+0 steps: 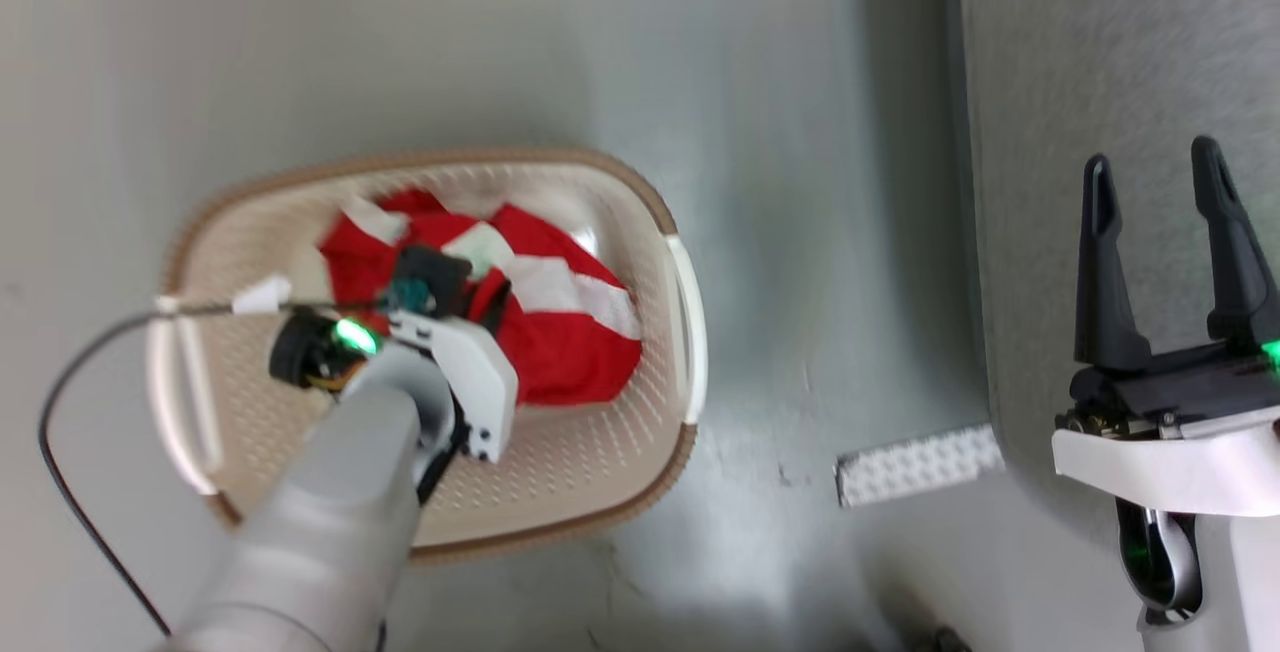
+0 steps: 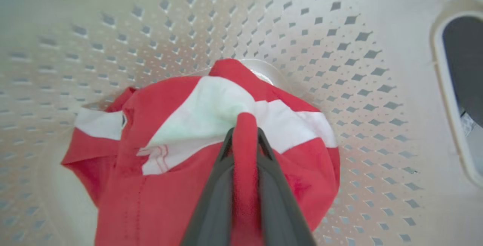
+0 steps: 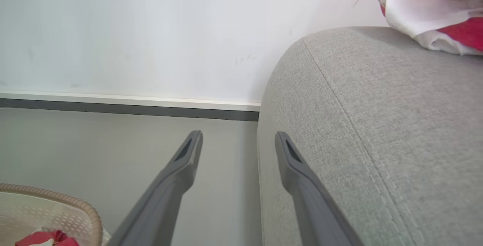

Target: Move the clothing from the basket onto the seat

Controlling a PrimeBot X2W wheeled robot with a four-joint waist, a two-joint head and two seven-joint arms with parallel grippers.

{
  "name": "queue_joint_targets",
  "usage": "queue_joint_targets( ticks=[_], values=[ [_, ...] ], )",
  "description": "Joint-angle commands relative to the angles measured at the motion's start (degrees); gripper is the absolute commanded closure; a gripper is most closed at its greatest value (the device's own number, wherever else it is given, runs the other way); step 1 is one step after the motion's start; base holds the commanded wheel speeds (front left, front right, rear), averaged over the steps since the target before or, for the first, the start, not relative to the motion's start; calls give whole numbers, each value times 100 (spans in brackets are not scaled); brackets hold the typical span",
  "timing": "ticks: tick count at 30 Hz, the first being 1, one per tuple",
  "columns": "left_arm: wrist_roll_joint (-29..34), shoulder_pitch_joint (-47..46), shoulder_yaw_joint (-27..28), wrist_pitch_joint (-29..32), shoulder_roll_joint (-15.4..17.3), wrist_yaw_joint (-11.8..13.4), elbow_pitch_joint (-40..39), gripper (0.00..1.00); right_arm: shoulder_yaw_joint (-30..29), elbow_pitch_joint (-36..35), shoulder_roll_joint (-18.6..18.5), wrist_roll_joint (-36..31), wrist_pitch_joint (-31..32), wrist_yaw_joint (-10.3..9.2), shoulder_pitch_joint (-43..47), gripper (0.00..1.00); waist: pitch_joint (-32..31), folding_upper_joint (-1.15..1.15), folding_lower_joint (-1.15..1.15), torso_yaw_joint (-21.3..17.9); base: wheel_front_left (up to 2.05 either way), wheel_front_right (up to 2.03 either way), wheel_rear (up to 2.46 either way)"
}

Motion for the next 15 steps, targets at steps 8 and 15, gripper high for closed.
queue_joint_targets(
  ticks=[8, 15],
  values=[
    [-387, 827, 213, -219, -140, 11, -373, 100, -225, 382, -21, -237, 2, -19, 415, 0, -1869, 0, 0, 579, 0, 0, 0],
    [-447, 1750, 467, -221, -89, 174, -1335, 100, -415, 676, -21, -335, 3, -19, 946, 0, -3121, 0, 0, 936, 0, 0, 0]
  ],
)
